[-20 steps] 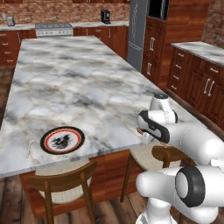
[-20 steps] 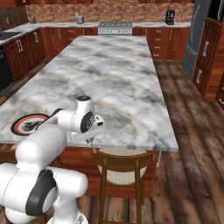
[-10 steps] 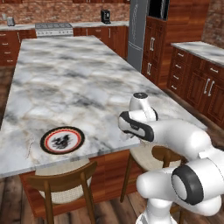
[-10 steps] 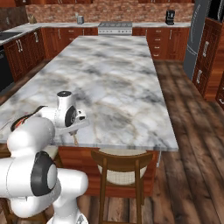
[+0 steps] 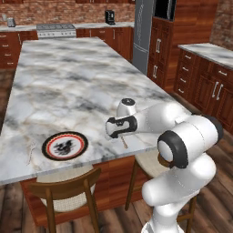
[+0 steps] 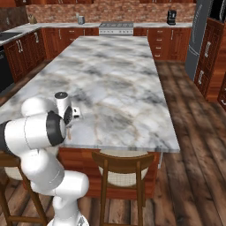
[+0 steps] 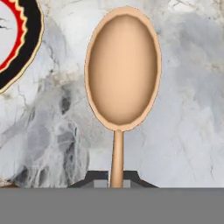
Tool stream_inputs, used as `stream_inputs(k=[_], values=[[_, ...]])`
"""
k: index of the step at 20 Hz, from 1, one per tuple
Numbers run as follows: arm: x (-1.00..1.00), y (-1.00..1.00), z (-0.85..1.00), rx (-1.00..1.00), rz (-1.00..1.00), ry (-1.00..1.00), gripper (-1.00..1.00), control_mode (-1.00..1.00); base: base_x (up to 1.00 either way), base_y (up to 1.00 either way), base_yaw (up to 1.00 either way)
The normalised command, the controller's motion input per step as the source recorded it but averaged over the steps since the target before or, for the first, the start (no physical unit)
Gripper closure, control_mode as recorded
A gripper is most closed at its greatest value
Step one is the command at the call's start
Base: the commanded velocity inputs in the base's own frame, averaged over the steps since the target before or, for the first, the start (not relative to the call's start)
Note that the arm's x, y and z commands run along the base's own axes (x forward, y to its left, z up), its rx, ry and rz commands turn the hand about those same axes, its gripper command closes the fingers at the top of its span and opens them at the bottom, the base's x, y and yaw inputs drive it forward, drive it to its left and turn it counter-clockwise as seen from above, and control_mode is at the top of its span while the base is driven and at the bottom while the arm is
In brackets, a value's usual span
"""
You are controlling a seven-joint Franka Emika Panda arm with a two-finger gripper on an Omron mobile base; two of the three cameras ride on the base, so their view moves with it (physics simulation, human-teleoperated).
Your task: Take the fork and place it on the left side of the plate. Then take the spoon and place it on the right side of the plate. Make sure they're directly next to the plate.
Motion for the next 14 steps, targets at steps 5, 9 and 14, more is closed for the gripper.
stream_inputs(k=[5, 9, 14], values=[[0.56, 0.6, -0.21, 0.13, -0.07, -0.01, 1.0, -1.0, 0.0, 0.0, 0.0], [0.12, 0.45, -0.37, 0.15, -0.04, 0.0, 1.0, -1.0, 0.0, 0.0, 0.0], [0.45, 0.39, -0.4, 0.1, -0.03, 0.0, 1.0, -1.0, 0.0, 0.0, 0.0]])
